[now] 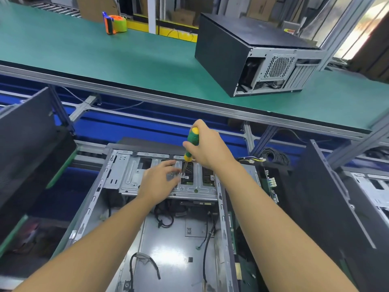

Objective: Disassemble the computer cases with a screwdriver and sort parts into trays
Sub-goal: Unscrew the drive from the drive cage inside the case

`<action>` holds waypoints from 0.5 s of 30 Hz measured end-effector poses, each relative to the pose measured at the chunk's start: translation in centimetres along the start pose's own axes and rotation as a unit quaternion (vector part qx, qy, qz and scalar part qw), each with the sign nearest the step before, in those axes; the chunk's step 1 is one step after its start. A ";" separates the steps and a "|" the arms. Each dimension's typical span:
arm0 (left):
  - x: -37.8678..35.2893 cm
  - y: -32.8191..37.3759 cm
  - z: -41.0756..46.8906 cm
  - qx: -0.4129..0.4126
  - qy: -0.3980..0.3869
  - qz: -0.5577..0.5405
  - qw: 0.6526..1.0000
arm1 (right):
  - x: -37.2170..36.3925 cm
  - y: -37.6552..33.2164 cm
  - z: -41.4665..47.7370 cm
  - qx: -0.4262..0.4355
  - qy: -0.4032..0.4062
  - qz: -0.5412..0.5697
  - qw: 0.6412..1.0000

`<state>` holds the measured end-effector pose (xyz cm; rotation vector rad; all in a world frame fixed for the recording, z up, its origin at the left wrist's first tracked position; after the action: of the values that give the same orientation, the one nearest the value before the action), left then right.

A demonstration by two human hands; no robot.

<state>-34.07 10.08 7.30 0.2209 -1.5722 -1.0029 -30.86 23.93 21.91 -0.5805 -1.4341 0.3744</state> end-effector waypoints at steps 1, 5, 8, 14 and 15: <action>0.0 0.0 0.0 -0.001 0.000 0.004 1.000 | 0.1 0.0 0.0 -0.004 0.004 -0.009 1.000; 0.0 -0.1 0.1 0.001 -0.001 -0.008 1.000 | -1.4 -1.4 -0.4 0.057 -0.068 -0.041 0.995; 0.9 0.3 0.2 0.004 -0.015 -0.145 0.989 | -1.1 -1.4 0.1 0.052 -0.080 -0.021 0.995; 3.4 4.1 1.7 -0.063 -0.124 -0.266 0.954 | 0.2 -1.0 0.2 0.054 -0.134 -0.024 0.989; 3.5 4.1 1.8 -0.061 -0.119 -0.263 0.956 | 0.2 -1.3 0.1 0.063 -0.155 -0.027 0.986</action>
<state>-35.10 11.21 12.80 0.4625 -1.7006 -1.5845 -31.04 23.03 22.78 -0.3907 -1.7058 0.5249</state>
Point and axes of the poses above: each hand's wrist, its own z-axis towards the middle knuckle, its own x-axis out of the back of the hand, y = z × x, the point moved 6 cm from there along z, towards the middle knuckle, and after that the axes turned 3 degrees about -y, right-handed, at the moved point
